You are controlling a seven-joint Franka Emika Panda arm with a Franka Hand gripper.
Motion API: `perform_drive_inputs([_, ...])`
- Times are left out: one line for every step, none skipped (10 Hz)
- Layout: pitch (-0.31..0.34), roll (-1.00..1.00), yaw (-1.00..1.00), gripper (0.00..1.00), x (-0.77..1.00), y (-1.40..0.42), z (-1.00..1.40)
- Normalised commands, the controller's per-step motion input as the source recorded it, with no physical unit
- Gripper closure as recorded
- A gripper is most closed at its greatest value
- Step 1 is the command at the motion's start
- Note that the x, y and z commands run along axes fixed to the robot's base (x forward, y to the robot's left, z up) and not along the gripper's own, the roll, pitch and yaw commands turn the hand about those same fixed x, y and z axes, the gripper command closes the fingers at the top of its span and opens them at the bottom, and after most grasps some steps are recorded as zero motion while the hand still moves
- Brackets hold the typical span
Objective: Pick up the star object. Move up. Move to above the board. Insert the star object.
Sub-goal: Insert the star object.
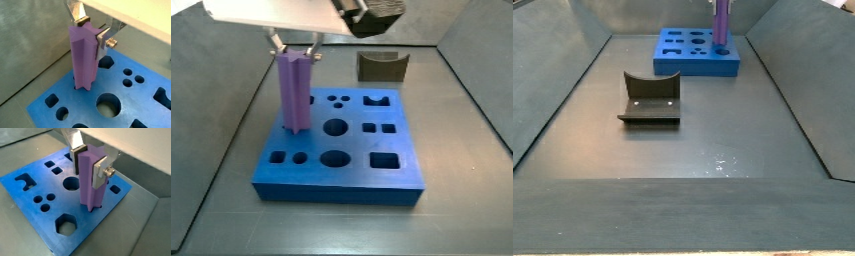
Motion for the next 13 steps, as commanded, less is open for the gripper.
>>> perform_drive_inputs([-0.130, 0.02, 0.00, 1.00, 0.00, 0.00, -0.99])
perform_drive_inputs([-0.116, 0.00, 0.00, 1.00, 0.00, 0.00, -1.00])
perform_drive_inputs([-0.047, 0.00, -0.03, 1.00, 0.25, 0.11, -1.00])
perform_drive_inputs([0.024, -0.02, -0.19, 1.00, 0.47, 0.72, -0.77])
perform_drive_inputs([0.027, 0.01, 0.00, 1.00, 0.11, 0.53, -0.38])
perform_drive_inputs([0.020, 0.00, 0.00, 1.00, 0.00, 0.00, 0.00])
perform_drive_inputs([-0.066, 0.15, 0.00, 1.00, -0.12, -0.03, -0.54])
perform_drive_inputs([-0.067, 0.07, 0.00, 1.00, -0.23, 0.00, -1.00])
perform_drive_inputs([-0.073, 0.08, 0.00, 1.00, -0.19, 0.00, -1.00])
perform_drive_inputs([-0.110, 0.06, 0.00, 1.00, -0.06, 0.00, -1.00])
perform_drive_inputs([-0.154, 0.06, 0.00, 1.00, 0.00, 0.00, -0.95])
perform_drive_inputs([-0.174, 0.04, 0.00, 1.00, 0.00, 0.00, -0.91])
perform_drive_inputs([-0.144, 0.07, 0.00, 1.00, 0.00, 0.00, -0.97])
